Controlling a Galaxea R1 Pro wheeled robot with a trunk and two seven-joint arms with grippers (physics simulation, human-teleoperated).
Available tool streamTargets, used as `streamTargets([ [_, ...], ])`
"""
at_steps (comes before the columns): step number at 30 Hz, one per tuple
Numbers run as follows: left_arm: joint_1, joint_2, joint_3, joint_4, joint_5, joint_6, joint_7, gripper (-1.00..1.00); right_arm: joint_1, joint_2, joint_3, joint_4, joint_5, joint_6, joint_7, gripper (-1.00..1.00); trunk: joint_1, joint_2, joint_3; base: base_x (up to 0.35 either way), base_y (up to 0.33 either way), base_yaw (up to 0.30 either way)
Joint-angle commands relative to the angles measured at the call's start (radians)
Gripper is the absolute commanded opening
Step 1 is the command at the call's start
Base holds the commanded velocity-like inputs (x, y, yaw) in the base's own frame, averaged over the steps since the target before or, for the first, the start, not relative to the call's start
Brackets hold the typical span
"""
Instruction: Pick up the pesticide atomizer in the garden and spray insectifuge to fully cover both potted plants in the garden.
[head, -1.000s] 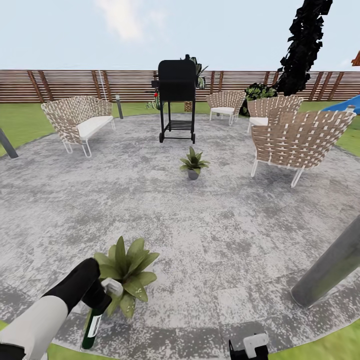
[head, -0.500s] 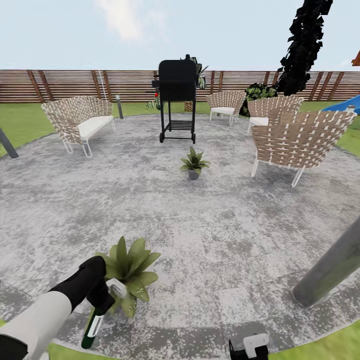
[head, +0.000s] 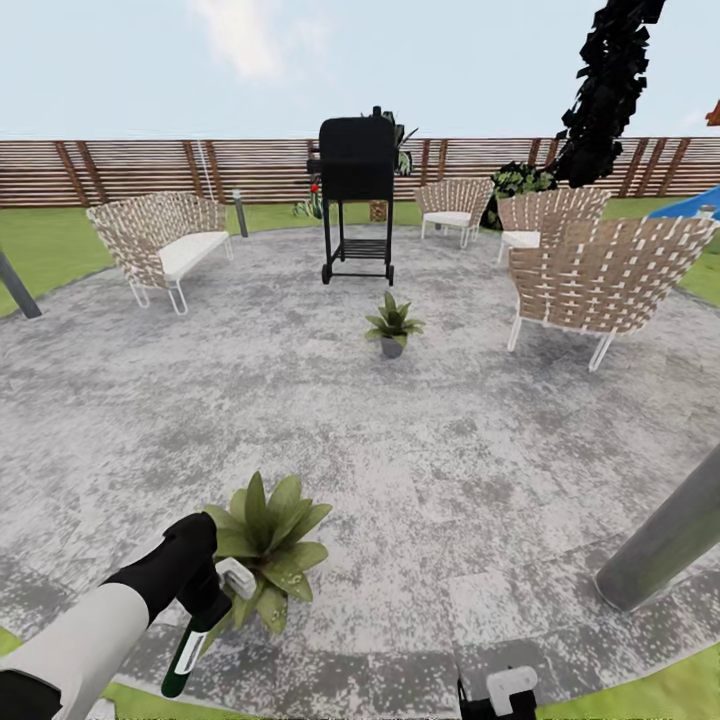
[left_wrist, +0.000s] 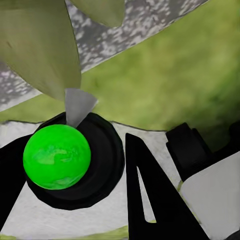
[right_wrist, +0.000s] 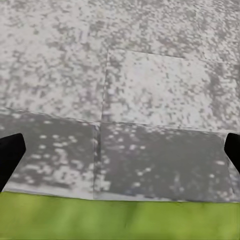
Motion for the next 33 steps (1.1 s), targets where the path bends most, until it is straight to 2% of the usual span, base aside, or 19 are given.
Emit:
streamTargets([
  [1, -0.001, 0.001, -0.004, -0.002, -0.01, 0.004, -0.01, -1.0, -0.001, 0.0, 0.006, 0.001, 0.007, 0.0, -0.01, 1.0, 0.0, 0.0, -0.003, 0.0, 0.0, 0.0],
  [6, -0.006, 0.0, 0.0, -0.006, -0.009, 0.008, -0.011, -1.0, -0.001, 0.0, 0.006, 0.001, 0.007, 0.0, -0.01, 1.0, 0.0, 0.0, -0.01, 0.0, 0.0, 0.0],
  [10, -0.048, -0.001, 0.003, -0.007, -0.002, 0.013, -0.014, -1.0, -0.001, 0.0, 0.006, 0.001, 0.008, 0.0, -0.01, 1.0, 0.0, 0.0, -0.011, 0.0, 0.0, 0.0],
  [13, -0.054, -0.002, 0.005, -0.006, -0.001, 0.013, -0.019, -1.0, -0.001, 0.0, 0.006, 0.001, 0.008, 0.0, -0.01, 1.0, 0.0, 0.0, -0.011, 0.0, 0.0, 0.0],
  [28, -0.039, 0.001, 0.005, 0.01, -0.004, -0.003, -0.018, -1.0, -0.001, -0.001, 0.005, 0.002, 0.009, 0.0, -0.009, 1.0, 0.0, 0.0, -0.011, -0.003, 0.002, 0.0],
  [33, -0.039, 0.002, 0.003, 0.011, -0.009, -0.003, -0.012, -1.0, -0.001, -0.001, 0.006, 0.001, 0.01, 0.0, -0.009, 1.0, 0.0, 0.0, -0.011, -0.266, 0.142, 0.0],
])
